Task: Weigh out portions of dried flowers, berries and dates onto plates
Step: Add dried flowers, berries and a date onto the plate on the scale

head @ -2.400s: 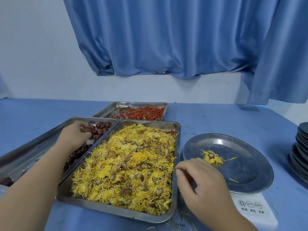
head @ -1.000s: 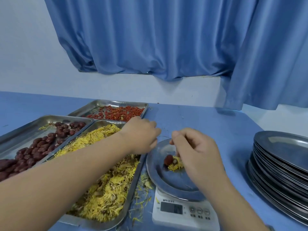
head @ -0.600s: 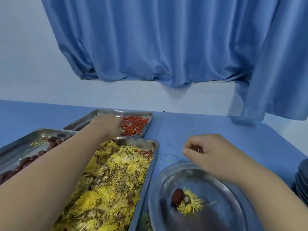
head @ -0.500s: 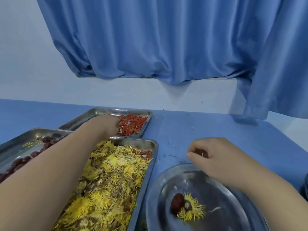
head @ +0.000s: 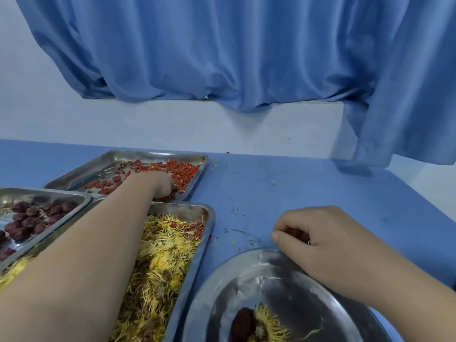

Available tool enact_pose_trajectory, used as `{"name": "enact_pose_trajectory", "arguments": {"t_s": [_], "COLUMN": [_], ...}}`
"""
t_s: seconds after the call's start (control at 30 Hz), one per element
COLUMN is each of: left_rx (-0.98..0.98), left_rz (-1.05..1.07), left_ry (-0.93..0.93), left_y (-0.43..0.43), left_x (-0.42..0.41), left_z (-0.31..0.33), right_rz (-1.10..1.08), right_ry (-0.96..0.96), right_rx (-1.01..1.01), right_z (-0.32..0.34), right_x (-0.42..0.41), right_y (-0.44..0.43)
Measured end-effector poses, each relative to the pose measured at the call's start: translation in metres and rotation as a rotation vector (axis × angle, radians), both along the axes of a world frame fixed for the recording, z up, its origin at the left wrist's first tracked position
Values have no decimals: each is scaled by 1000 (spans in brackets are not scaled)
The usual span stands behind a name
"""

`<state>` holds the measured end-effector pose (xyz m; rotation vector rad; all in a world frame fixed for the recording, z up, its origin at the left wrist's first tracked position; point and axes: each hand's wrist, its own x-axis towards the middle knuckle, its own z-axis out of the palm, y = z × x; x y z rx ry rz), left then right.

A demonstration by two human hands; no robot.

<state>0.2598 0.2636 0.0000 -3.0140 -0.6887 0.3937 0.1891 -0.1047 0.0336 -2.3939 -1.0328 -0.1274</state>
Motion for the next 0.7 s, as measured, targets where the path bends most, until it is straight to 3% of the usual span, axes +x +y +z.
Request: {"name": "enact_pose_trajectory", "arguments": {"t_s": [0.37,0.7], "left_rx": [-21,-159], "left_rz": [59,13], "left_ry": [-79,-358], "left_y": [3,10], "left_x": [-6,-8], "left_z": [2,21], "right_rz": [-1,-32], "right_ry": [50,64], "right_rx": [49,65], "right_z": [7,10], "right_x": [-4,-2], "right_y": [-2,-6]}}
